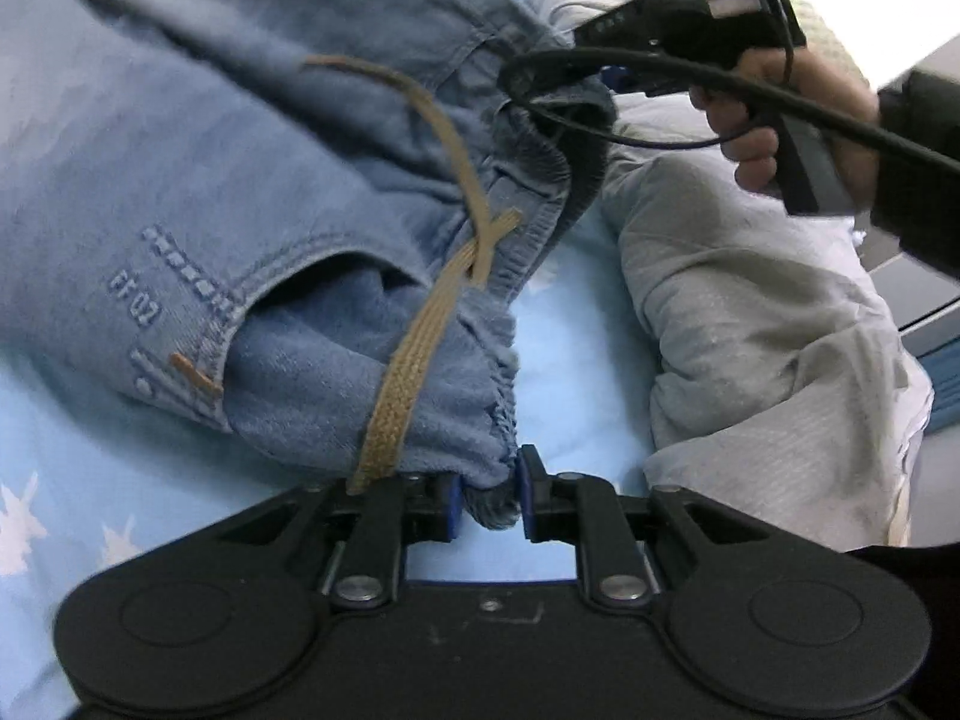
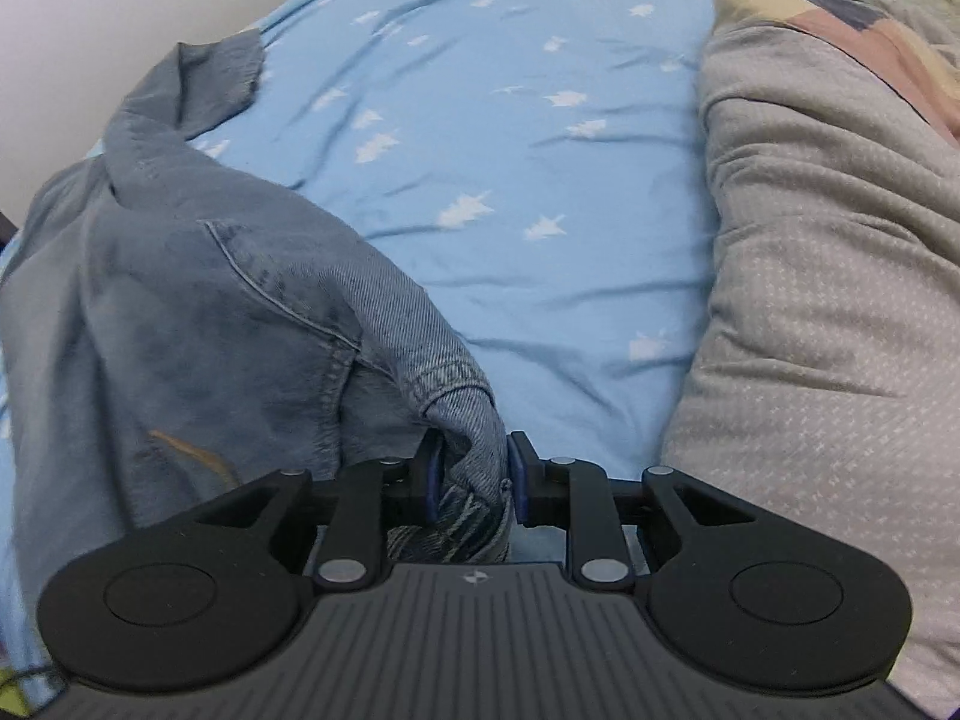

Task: Fold clothes
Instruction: 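Lift the jeans with both grippers and shake them out over the bed, then lay the jeans flat on the sheet and open both grippers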

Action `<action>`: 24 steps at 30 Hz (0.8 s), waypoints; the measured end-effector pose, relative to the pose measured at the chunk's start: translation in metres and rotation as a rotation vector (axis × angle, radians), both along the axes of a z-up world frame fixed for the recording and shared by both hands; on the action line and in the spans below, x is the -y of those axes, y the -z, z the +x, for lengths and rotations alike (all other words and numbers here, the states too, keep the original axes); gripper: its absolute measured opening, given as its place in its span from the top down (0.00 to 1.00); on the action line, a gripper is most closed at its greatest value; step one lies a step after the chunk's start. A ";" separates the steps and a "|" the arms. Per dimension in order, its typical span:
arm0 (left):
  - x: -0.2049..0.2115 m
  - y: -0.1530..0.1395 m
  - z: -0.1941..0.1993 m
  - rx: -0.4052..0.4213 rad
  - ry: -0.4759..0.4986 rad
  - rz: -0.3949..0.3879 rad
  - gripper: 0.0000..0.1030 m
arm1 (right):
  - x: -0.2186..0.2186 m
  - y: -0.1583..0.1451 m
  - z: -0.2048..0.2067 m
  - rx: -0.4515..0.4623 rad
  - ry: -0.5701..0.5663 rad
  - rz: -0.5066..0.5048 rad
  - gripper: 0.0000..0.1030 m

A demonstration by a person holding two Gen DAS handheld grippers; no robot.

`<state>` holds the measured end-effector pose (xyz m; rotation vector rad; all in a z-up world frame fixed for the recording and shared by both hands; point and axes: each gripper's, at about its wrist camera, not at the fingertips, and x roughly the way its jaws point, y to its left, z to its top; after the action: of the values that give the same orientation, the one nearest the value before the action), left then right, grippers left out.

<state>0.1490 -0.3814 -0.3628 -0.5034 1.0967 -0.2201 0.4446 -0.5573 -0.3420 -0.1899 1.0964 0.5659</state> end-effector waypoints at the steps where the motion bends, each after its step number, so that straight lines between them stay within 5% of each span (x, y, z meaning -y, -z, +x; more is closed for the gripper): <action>1: -0.001 0.000 -0.002 -0.004 0.011 0.002 0.80 | 0.002 0.000 0.000 -0.003 0.018 0.007 0.75; 4: 0.004 -0.010 -0.006 -0.009 0.042 0.026 0.78 | 0.005 -0.009 -0.004 -0.018 0.067 0.017 0.68; 6: 0.001 -0.021 -0.017 -0.014 0.056 0.017 0.63 | 0.005 -0.018 -0.015 -0.015 0.081 -0.009 0.58; 13: -0.029 -0.065 -0.041 0.004 0.110 0.059 0.55 | 0.009 -0.056 -0.082 0.004 0.076 -0.019 0.56; 24: -0.154 -0.136 -0.056 0.042 0.117 0.093 0.53 | -0.051 -0.133 -0.204 0.032 0.171 0.063 0.56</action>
<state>0.0930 -0.2271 -0.2271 -0.3501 1.0916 -0.2795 0.2409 -0.5058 -0.2086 -0.0497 1.0513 0.4417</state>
